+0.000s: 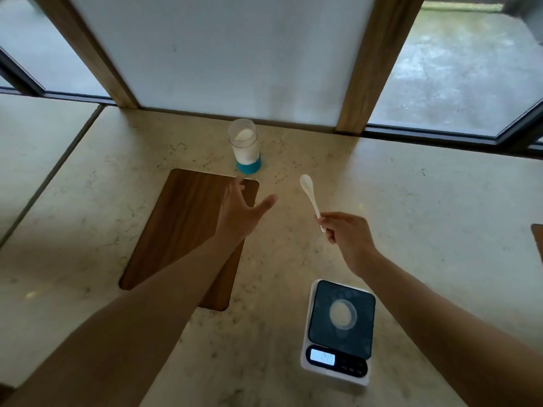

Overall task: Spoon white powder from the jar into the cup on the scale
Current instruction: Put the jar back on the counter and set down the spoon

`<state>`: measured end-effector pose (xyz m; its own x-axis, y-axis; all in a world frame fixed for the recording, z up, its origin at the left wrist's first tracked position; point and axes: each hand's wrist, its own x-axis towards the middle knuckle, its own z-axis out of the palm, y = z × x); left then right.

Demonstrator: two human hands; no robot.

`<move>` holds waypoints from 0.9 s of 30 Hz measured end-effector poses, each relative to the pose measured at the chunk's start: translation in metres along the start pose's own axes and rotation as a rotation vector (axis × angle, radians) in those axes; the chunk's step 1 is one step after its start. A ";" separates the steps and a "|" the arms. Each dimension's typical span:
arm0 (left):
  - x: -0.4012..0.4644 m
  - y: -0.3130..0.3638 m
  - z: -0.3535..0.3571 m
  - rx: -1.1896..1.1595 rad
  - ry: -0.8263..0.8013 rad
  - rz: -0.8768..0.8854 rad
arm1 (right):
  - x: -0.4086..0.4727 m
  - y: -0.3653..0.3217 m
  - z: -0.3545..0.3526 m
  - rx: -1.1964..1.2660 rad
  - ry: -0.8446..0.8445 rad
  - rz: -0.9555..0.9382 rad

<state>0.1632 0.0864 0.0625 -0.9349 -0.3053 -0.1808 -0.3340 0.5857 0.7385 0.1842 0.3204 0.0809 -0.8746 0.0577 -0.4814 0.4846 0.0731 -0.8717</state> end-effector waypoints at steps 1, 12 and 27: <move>-0.012 0.004 0.001 -0.007 -0.015 0.023 | -0.012 0.006 -0.010 0.018 0.021 0.003; -0.109 0.002 0.028 0.047 -0.197 0.218 | -0.103 0.093 -0.096 -0.036 0.166 0.031; -0.195 -0.037 0.056 0.281 -0.393 0.288 | -0.178 0.187 -0.124 -0.160 0.305 0.208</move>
<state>0.3510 0.1663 0.0336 -0.9494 0.1677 -0.2656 -0.0274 0.7980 0.6020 0.4323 0.4470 0.0149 -0.7245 0.3789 -0.5758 0.6681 0.1811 -0.7217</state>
